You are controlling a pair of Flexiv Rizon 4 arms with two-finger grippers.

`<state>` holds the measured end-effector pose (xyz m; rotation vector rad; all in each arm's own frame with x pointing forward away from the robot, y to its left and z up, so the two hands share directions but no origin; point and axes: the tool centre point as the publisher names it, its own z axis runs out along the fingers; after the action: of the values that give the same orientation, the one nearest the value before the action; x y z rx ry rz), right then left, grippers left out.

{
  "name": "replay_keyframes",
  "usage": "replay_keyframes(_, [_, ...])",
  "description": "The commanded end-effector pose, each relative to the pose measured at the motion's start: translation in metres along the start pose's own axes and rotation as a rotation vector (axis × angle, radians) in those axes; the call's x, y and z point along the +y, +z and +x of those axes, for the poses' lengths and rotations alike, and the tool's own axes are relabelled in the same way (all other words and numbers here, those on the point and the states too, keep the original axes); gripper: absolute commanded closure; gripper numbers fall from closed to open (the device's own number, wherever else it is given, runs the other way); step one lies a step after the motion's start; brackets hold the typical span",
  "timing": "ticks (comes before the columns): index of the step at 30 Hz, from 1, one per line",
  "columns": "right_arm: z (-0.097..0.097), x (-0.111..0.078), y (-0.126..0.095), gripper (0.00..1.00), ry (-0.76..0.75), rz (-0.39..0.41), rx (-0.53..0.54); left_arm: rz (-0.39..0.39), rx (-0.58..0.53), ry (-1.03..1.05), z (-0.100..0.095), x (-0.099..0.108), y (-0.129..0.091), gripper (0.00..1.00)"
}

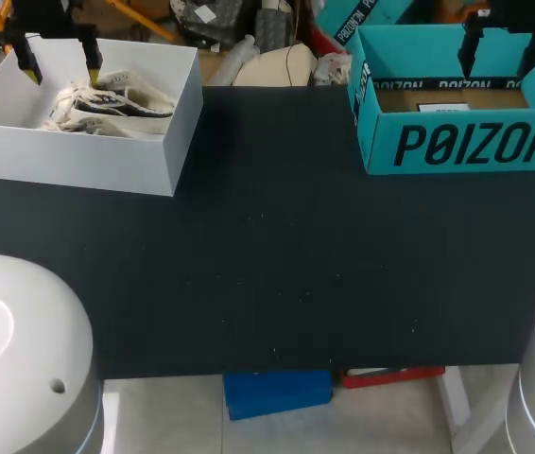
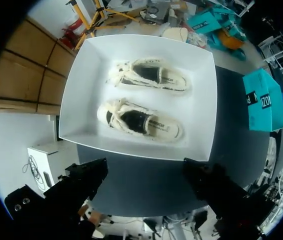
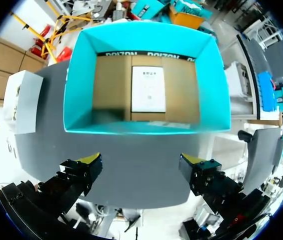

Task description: Take the shoe out of the shoebox, open the shoe tongue, remove and reinsert the insole, then place the shoe into the shoebox

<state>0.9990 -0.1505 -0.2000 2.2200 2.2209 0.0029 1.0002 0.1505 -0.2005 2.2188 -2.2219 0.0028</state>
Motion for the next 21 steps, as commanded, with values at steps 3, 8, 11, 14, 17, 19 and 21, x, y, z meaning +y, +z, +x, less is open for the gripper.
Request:
replay_keyframes(3, [0.0,0.0,0.0,0.0,0.0,0.0,0.0,0.093,0.023,0.327,-0.0035,0.0029,-0.0046,0.0])
replay_keyframes(8, [0.0,0.0,0.0,0.0,0.0,0.0,0.0,0.365,-0.059,0.854,-0.0109,0.0052,-0.0062,0.0])
replay_keyframes(11, [0.0,0.0,0.0,0.0,0.0,0.0,0.0,0.365,-0.059,0.854,-0.0109,0.0052,-0.0062,0.0])
replay_keyframes(14, [0.0,0.0,0.0,0.0,0.0,0.0,0.0,0.365,-0.059,0.854,-0.0109,0.0052,-0.0062,0.0])
replay_keyframes(17, [0.0,0.0,0.0,0.0,0.0,0.0,0.0,0.365,-0.059,0.854,-0.0109,0.0052,-0.0062,0.0])
replay_keyframes(19, [0.0,0.0,0.0,0.0,0.0,0.0,0.0,0.365,-0.059,0.854,-0.0109,0.0052,-0.0062,0.0])
replay_keyframes(21, [0.0,0.0,0.0,0.0,0.0,0.0,0.0,0.365,-0.059,0.854,-0.0109,0.0052,-0.0062,0.0])
